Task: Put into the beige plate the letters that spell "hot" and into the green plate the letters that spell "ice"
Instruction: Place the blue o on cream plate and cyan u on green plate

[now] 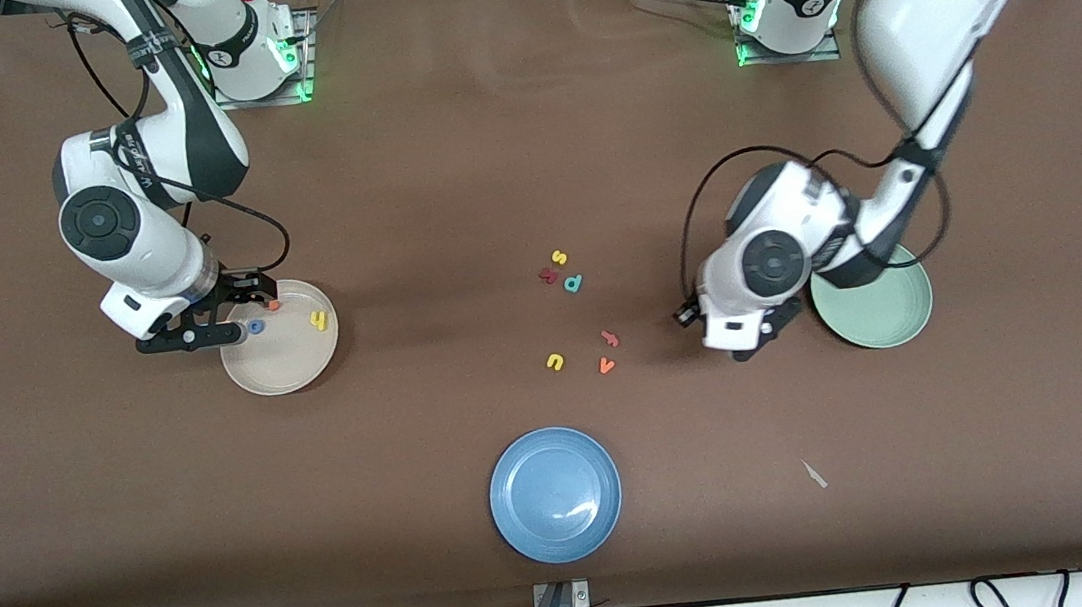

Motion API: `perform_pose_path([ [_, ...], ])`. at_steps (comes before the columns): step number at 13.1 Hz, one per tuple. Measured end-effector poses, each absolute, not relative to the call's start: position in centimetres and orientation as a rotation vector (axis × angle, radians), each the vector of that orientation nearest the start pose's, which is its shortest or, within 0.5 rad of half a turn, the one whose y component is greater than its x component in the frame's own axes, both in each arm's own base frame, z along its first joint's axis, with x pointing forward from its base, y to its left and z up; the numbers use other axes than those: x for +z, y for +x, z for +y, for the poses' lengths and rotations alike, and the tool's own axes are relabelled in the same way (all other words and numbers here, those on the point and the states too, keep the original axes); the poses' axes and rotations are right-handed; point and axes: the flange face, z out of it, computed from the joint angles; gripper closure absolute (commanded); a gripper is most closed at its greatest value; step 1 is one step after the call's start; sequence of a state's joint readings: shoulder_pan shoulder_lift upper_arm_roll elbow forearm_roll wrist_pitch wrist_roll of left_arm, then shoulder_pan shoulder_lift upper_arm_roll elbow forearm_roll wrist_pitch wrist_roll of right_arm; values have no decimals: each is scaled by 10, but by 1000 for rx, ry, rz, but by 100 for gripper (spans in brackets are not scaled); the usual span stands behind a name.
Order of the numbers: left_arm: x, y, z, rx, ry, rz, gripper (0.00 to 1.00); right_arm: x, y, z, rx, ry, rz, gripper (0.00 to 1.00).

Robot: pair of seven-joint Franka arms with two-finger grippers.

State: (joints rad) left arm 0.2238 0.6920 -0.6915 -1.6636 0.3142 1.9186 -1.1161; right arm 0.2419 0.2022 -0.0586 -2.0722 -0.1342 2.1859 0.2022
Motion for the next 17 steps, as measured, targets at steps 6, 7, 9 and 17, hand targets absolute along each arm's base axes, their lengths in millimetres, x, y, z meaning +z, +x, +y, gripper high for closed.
perform_pose_path([
  [6, 275, 610, -21, 683, -2966, -284, 100, 425, 570, 97, 99, -3232, -30, 0],
  [7, 266, 607, 3, 685, -2964, -231, 100, 450, 567, 96, 119, -3228, -59, 0],
  [9, 245, 607, 27, 650, -3008, -199, 97, 502, 562, 95, 144, -3191, -139, 0],
  [17, 232, 612, 45, 573, -3039, -161, 0, 564, 563, 47, 172, -3152, -289, 0],
])
